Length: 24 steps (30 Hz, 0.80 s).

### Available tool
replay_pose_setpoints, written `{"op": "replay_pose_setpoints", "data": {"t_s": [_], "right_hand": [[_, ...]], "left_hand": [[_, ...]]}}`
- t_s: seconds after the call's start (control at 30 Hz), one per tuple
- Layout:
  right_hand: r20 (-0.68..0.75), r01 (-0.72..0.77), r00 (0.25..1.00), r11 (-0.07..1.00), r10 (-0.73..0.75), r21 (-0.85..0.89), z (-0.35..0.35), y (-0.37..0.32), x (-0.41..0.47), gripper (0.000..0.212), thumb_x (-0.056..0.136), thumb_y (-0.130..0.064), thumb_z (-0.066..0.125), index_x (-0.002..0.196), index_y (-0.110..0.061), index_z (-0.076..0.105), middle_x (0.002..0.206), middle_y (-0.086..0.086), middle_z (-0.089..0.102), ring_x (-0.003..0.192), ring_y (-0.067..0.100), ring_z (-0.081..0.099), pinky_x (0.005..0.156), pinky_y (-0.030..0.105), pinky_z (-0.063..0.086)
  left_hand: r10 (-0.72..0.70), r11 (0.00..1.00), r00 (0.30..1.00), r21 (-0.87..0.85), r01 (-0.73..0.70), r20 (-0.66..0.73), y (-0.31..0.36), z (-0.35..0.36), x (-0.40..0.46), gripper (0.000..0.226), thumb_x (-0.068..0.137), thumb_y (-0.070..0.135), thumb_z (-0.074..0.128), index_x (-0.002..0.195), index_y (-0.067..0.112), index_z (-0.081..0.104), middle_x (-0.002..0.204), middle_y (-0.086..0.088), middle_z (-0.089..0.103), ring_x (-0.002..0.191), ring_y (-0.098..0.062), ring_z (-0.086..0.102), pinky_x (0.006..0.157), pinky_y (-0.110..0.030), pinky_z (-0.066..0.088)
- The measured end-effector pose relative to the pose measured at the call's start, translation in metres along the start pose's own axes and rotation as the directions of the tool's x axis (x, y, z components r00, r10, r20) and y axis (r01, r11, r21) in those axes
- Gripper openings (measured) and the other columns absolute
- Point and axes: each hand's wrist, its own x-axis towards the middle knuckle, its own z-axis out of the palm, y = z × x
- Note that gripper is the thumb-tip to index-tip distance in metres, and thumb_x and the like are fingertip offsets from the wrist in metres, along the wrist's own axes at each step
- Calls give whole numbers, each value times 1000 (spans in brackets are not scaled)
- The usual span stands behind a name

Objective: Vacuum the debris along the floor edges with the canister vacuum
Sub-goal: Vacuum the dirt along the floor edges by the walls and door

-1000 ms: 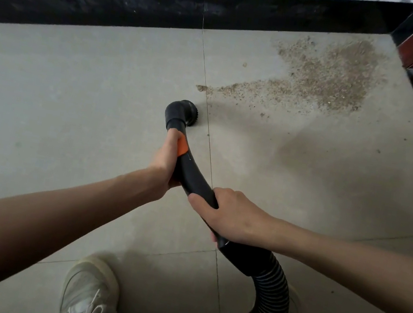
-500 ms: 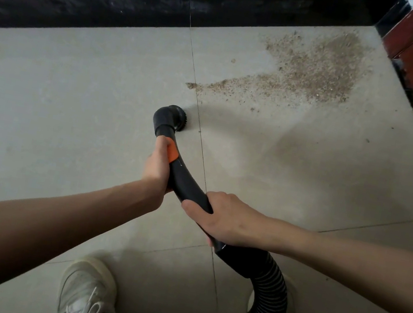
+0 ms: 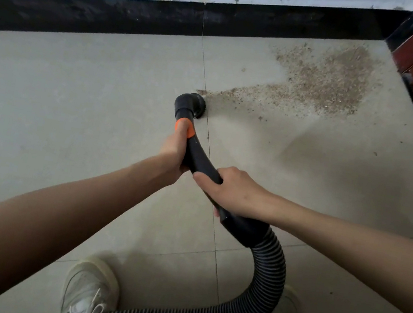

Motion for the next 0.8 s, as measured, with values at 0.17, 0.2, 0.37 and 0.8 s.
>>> {"op": "replay_pose_setpoints", "data": {"t_s": [0.17,0.2,0.37,0.8], "right_hand": [[-45,-19,999,1000,18,-24,-7,-9,25,55,98,-52,37,64,-12,53,53,2,64,59,16,62,68,26,50],[-49,-23,999,999,21,-30,-9,-11,28,56,98,-52,37,63,-11,54,53,2,64,58,15,61,67,25,50],[-70,-28,997,999,26,-16,-15,-15,36,52,98,-51,38,67,-12,50,55,2,61,64,19,62,77,32,53],[-27,-93,995,995,94,38,0,16,-10,50,96,-55,40,72,-12,52,63,5,62,74,28,69,81,43,56]], "left_hand": [[51,995,999,82,-51,-1,21,4,15,24,92,33,48,82,11,48,76,-2,47,66,-17,49,56,-28,43],[60,994,998,93,-60,1,24,4,16,24,92,33,47,82,11,47,75,-2,46,65,-17,48,56,-28,43],[83,990,996,117,-84,14,32,8,19,28,95,35,46,94,7,48,76,-3,47,65,-17,49,54,-27,41],[70,982,997,177,-66,-15,-17,20,14,41,95,46,44,102,6,49,82,-5,55,73,-18,55,61,-30,46]]}}
